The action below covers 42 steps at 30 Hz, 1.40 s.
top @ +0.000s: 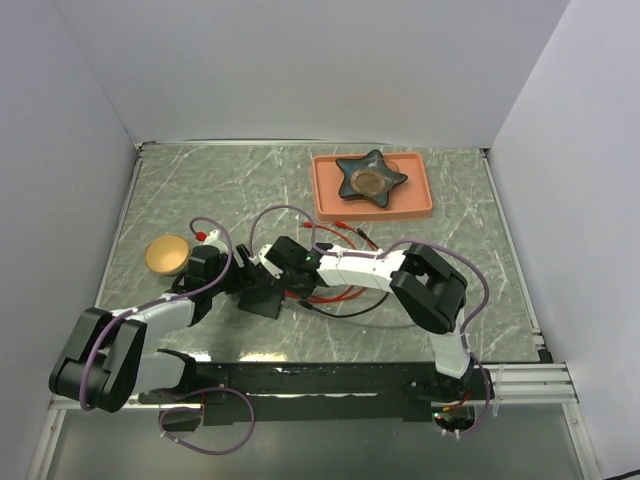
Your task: Insert the plug into the switch port
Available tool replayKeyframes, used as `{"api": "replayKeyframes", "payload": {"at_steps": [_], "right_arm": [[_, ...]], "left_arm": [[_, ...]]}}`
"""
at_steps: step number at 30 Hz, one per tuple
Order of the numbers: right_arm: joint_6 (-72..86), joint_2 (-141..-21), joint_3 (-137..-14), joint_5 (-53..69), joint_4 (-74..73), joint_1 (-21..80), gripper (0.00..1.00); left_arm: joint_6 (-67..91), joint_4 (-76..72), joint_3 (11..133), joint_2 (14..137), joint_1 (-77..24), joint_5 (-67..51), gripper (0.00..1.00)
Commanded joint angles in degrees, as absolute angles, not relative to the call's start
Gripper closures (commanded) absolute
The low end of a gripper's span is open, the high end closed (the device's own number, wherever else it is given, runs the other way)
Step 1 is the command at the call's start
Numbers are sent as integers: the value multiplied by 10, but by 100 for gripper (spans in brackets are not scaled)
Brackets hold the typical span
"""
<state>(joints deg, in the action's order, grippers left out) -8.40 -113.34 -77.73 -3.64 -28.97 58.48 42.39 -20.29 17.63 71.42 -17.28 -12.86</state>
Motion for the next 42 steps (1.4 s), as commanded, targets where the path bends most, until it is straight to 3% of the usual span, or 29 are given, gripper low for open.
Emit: {"api": "replayKeyframes", "payload": {"at_steps": [1, 13, 25, 42], "right_arm": [[-116, -1109, -738, 19, -149, 599, 100], [-143, -1078, -708, 88, -127, 599, 100], [-86, -1135, -777, -24, -177, 598, 100], [-62, -1121, -788, -4, -110, 599, 100]], "left_arm": [[427, -216, 181, 732, -185, -185, 20], [427, -258, 174, 766, -184, -207, 22], [431, -240, 172, 753, -185, -218, 25], [434, -222, 185, 768, -185, -261, 32]]}}
